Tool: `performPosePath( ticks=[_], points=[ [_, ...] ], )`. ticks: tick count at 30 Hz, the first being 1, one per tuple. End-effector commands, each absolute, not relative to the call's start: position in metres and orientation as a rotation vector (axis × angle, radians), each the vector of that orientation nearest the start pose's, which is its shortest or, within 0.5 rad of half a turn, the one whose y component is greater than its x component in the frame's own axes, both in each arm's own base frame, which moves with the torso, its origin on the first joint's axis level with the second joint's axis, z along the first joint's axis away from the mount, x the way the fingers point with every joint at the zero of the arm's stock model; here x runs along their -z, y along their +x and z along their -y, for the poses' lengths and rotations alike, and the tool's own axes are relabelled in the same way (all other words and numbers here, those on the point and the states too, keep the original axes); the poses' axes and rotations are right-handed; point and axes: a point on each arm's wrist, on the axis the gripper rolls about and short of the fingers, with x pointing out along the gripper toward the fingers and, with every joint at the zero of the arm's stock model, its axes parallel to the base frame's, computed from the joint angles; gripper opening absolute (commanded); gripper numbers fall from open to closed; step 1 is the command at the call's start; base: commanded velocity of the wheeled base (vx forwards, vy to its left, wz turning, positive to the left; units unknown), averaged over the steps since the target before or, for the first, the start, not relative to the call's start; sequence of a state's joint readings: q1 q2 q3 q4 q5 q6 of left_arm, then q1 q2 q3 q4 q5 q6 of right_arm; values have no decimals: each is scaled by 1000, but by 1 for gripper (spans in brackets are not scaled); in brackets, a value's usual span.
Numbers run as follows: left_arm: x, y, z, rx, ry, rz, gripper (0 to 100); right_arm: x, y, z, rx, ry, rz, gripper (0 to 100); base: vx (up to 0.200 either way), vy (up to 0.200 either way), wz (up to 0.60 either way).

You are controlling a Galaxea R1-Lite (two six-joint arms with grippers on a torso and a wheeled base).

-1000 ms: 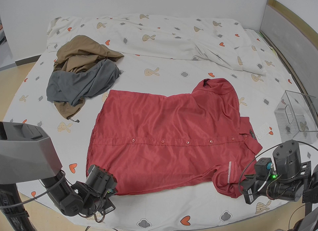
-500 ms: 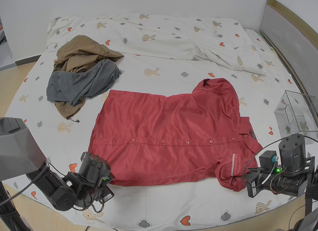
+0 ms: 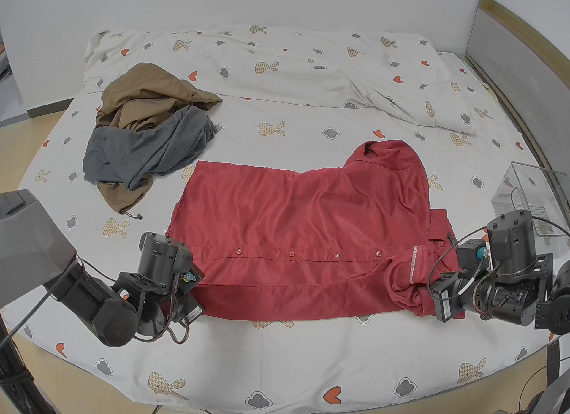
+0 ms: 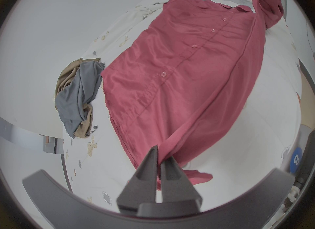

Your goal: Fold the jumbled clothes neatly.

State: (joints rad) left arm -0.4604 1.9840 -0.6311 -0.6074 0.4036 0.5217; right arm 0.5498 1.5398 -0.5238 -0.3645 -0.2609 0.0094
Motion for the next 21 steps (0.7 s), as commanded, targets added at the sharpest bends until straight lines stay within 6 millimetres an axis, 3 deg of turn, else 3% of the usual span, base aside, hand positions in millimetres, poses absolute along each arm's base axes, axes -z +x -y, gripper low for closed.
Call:
performPosePath(
  ticks=[1, 8, 16, 17, 18, 20, 21],
  points=[
    [-50, 298, 125, 199, 812, -653, 0, -121, 219, -120, -251, -256, -638, 0, 0, 0, 0],
    [-48, 323, 126, 166, 799, -632, 0, -114, 242, -117, -202, -250, -659, 0, 0, 0, 0],
    [-41, 334, 128, 163, 811, -632, 0, -110, 256, -120, -189, -250, -666, 0, 0, 0, 0],
    [-38, 341, 128, 156, 809, -632, 0, -108, 269, -119, -170, -248, -667, 0, 0, 0, 0],
    [-36, 343, 129, 157, 810, -635, 0, -107, 273, -120, -168, -252, -669, 100, 0, 0, 0],
    [-34, 344, 129, 155, 809, -635, 0, -103, 277, -121, -167, -255, -677, 100, 0, 0, 0],
    [-33, 346, 130, 153, 805, -631, 100, -100, 284, -123, -161, -248, -682, 100, 0, 0, 0]
  ],
)
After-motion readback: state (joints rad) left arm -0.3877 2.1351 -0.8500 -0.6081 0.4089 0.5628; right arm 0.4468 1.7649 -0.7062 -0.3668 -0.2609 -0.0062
